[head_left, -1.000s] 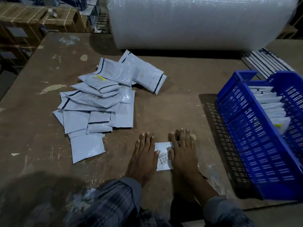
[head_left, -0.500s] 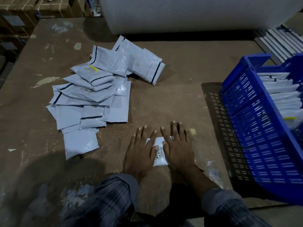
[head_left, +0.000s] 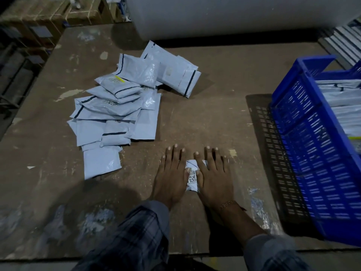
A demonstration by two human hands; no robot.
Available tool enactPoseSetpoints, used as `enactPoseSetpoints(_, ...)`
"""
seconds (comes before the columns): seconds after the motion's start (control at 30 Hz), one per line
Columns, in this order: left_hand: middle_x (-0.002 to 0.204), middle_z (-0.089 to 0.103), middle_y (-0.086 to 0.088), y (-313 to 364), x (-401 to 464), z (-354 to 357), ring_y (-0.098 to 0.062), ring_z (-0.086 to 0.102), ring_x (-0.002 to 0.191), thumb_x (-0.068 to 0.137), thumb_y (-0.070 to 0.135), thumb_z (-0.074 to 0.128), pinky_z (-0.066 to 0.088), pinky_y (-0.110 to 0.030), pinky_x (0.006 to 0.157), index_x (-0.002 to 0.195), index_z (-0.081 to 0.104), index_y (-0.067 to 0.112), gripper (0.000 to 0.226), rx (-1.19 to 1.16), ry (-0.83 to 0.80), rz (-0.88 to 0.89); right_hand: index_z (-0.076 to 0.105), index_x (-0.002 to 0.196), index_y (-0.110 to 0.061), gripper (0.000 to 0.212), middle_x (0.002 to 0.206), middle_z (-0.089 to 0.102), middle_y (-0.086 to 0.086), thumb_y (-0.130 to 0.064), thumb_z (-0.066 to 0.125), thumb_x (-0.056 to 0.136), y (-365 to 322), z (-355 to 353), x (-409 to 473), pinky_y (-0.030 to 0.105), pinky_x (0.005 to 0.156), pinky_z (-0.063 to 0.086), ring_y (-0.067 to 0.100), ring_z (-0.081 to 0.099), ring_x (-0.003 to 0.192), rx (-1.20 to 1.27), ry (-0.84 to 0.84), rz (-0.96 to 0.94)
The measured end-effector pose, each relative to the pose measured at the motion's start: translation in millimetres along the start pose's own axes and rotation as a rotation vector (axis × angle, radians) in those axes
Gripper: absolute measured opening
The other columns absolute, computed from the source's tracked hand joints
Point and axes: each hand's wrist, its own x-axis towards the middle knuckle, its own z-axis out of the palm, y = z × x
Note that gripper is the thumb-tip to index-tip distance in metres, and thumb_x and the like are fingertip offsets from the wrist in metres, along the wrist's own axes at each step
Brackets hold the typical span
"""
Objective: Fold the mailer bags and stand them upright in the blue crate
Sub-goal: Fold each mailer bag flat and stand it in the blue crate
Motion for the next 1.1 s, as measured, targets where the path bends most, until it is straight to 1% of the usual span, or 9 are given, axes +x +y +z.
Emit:
enactPoseSetpoints(0.17,0.176,0.008,-0.015,7,-17,6,-0.035,0.009,0.162,0.111,0.041,0.02,0.019,-0.049,0.128,0.168,0.013,0.009,0.065,0.026,0.003,0.072,0.016,0.165,-0.03,0.062,0.173,0.006,0.01,-0.042,0.026,0.105,10,-4,20,0.057,0.125,0.016,0.033,0.004,0.16,0.002,-0.06,-0.088)
enactPoseSetpoints(0.3,0.177,0.0,-0.01,-6,-15,3,-0.03,0.003,0.163,0.113,0.047,0.026,0.016,-0.046,0.13,0.168,0.0,0.015,0.069,0.018,-0.02,0.092,0.02,0.165,-0.027,0.063,0.173,0.008,0.011,-0.041,0.031,0.105,14,-5,8,0.057,0.125,0.017,0.034,0.005,0.16,0.05,-0.034,-0.092)
enactPoseSetpoints(0.37,0.176,-0.001,-0.01,-8,-11,-1,-0.03,0.002,0.163,0.111,0.048,0.02,0.014,-0.047,0.13,0.169,0.003,0.012,0.07,0.007,-0.035,0.051,0.021,0.165,-0.027,0.063,0.173,0.008,0.01,-0.04,0.035,0.104,11,-6,-7,0.056,0.126,0.016,0.033,0.004,0.16,0.042,-0.022,-0.087)
enactPoseSetpoints(0.47,0.175,0.008,-0.015,12,-16,-1,-0.034,0.011,0.162,0.108,0.047,0.021,0.016,-0.048,0.127,0.167,0.014,0.005,0.073,-0.018,-0.021,-0.001,0.02,0.165,-0.027,0.062,0.174,0.006,0.006,-0.04,0.026,0.105,13,-6,-13,0.055,0.127,0.013,0.03,0.0,0.16,0.061,-0.042,-0.093)
enactPoseSetpoints(0.57,0.177,0.001,-0.01,23,-27,6,-0.029,0.004,0.163,0.109,0.045,0.028,0.01,-0.046,0.129,0.168,0.003,0.01,0.073,-0.007,-0.055,0.074,0.017,0.165,-0.027,0.06,0.174,0.006,0.002,-0.036,0.021,0.106,18,-6,5,0.052,0.126,0.016,0.027,-0.001,0.16,0.059,-0.079,-0.092)
enactPoseSetpoints(0.7,0.177,0.003,-0.009,-4,-15,-1,-0.029,0.004,0.163,0.109,0.052,0.015,0.021,-0.05,0.13,0.168,0.005,0.013,0.071,0.029,-0.083,0.072,0.021,0.165,-0.022,0.063,0.173,0.011,0.005,-0.038,0.031,0.105,18,-7,3,0.055,0.126,0.018,0.031,0.003,0.16,0.082,-0.062,-0.059)
enactPoseSetpoints(0.87,0.177,0.0,-0.011,-9,-12,-6,-0.03,0.004,0.163,0.107,0.051,0.018,0.018,-0.05,0.13,0.168,0.006,0.01,0.074,-0.001,-0.112,0.051,0.02,0.165,-0.024,0.063,0.174,0.006,0.005,-0.042,0.026,0.105,18,-7,-16,0.056,0.127,0.013,0.031,-0.002,0.16,0.068,-0.071,-0.085)
enactPoseSetpoints(1.0,0.175,0.007,-0.017,14,-27,-1,-0.033,0.008,0.163,0.111,0.044,0.023,0.023,-0.051,0.129,0.167,0.011,0.004,0.07,0.049,-0.088,0.202,0.018,0.165,-0.025,0.062,0.173,0.006,0.005,-0.041,0.02,0.105,20,-5,-2,0.055,0.126,0.016,0.032,0.001,0.16,0.044,-0.103,-0.085)
enactPoseSetpoints(1.1,0.175,0.009,-0.014,-2,-20,-7,-0.03,0.01,0.162,0.112,0.046,0.03,0.018,-0.049,0.13,0.167,0.011,0.008,0.07,0.038,-0.08,0.265,0.019,0.165,-0.025,0.062,0.173,0.009,0.007,-0.041,0.022,0.106,20,-9,1,0.055,0.125,0.018,0.033,0.005,0.16,0.047,-0.109,-0.082)
